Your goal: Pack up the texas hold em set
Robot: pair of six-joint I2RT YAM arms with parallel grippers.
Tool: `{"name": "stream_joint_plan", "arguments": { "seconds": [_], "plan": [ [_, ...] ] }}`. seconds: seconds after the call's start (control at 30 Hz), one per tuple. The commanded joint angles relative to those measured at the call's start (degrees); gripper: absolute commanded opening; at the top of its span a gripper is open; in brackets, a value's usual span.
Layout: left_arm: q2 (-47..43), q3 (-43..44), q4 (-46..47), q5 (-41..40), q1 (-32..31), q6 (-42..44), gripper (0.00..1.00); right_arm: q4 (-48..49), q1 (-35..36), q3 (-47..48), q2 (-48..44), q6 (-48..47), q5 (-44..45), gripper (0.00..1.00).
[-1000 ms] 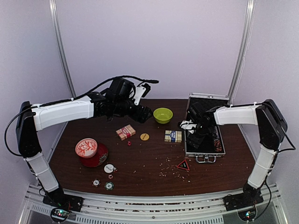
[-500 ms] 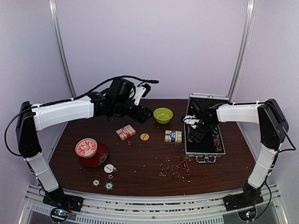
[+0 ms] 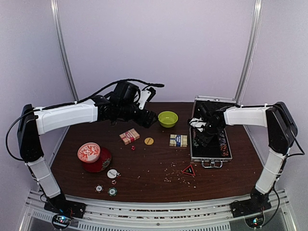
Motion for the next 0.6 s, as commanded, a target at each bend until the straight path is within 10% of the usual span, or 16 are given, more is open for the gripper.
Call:
{"name": "stream_joint_plan", "arguments": {
  "seconds": [0.0, 0.57],
  "plan": [
    [0.66, 0.56, 0.92, 0.89, 0.05, -0.48, 0.81, -0.97, -0.55, 1.79, -1.77, 0.98, -2.84, 0.79],
    [0.39, 1.35, 0.05, 0.45, 0.07, -0.41, 0.81, -11.94, 2.80, 8.31, -6.94, -8.31, -15.54, 0.73]
  ]
}}
